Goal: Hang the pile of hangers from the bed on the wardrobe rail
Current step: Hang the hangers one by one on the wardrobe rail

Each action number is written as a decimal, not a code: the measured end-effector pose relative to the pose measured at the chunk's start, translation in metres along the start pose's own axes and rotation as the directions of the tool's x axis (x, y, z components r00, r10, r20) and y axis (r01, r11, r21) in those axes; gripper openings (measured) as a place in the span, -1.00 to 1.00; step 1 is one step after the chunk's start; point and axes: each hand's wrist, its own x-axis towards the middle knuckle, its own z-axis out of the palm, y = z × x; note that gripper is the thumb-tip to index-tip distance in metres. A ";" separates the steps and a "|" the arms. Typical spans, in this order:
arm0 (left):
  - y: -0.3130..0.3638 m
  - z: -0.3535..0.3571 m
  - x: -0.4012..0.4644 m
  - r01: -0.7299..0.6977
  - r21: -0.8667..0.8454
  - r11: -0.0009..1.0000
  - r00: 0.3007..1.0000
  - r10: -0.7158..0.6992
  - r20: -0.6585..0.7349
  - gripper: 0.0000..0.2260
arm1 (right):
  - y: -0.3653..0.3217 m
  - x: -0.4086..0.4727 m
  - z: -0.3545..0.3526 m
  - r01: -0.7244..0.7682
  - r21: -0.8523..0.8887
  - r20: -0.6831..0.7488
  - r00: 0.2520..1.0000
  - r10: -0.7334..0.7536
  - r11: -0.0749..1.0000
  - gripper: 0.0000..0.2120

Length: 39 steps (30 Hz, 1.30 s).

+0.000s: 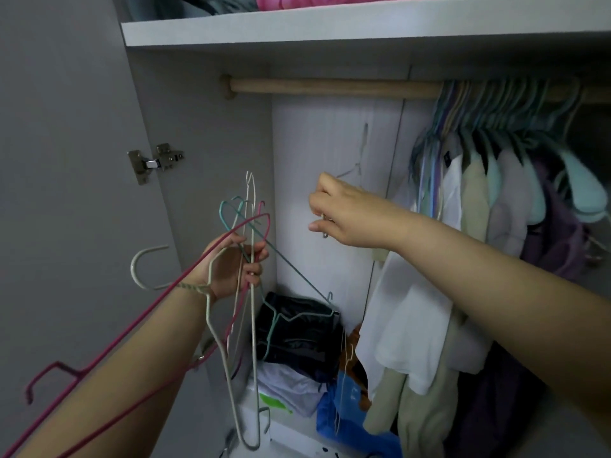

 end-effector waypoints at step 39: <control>-0.013 0.043 0.018 -0.005 -0.052 0.999 0.960 0.019 0.280 -0.55 | -0.029 -0.030 0.070 -0.348 -0.101 0.290 0.886 0.362 0.932 0.06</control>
